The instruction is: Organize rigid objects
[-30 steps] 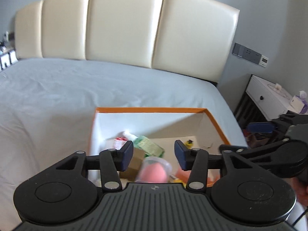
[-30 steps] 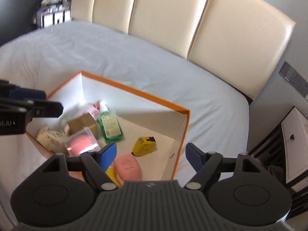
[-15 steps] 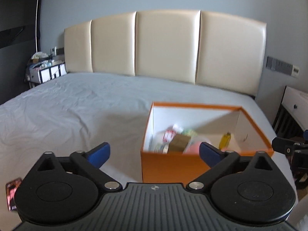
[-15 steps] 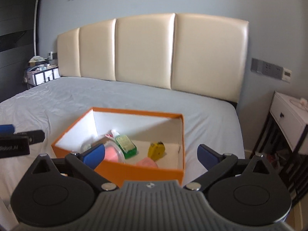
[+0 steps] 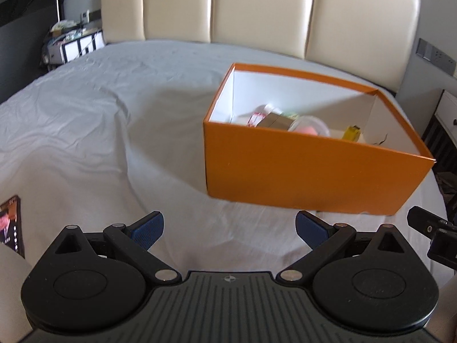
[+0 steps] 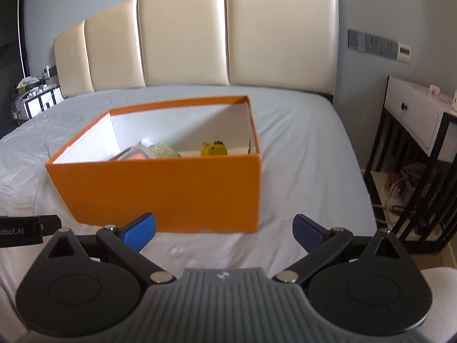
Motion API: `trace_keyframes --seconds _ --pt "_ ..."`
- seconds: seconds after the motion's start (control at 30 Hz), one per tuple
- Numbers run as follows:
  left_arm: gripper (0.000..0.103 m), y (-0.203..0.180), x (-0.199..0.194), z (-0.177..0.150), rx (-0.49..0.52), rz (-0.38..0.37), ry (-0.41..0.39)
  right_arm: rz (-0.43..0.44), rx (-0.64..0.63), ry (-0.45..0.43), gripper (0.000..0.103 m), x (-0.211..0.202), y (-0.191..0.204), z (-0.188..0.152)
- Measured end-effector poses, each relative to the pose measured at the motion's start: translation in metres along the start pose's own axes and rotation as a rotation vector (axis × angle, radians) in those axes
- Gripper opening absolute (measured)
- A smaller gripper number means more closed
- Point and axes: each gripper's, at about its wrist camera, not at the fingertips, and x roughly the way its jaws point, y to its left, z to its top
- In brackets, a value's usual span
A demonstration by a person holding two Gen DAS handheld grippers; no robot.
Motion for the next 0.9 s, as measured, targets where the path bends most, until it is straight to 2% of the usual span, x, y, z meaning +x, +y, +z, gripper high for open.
trace_keyframes --seconds 0.13,0.3,0.57,0.9 --pt "0.103 0.002 0.008 -0.003 -0.04 -0.001 0.044 0.005 0.014 0.062 0.1 0.015 0.0 0.001" --pt "0.103 -0.003 0.015 -0.006 -0.035 -0.007 0.071 0.007 0.023 0.096 0.1 0.025 -0.001 0.001" --pt "0.103 -0.005 0.02 -0.005 -0.039 -0.016 0.091 0.007 0.056 0.13 0.1 0.033 -0.005 0.003" --pt "0.103 -0.005 0.02 -0.005 -0.035 -0.018 0.09 -0.002 0.039 0.141 0.1 0.033 -0.002 0.002"
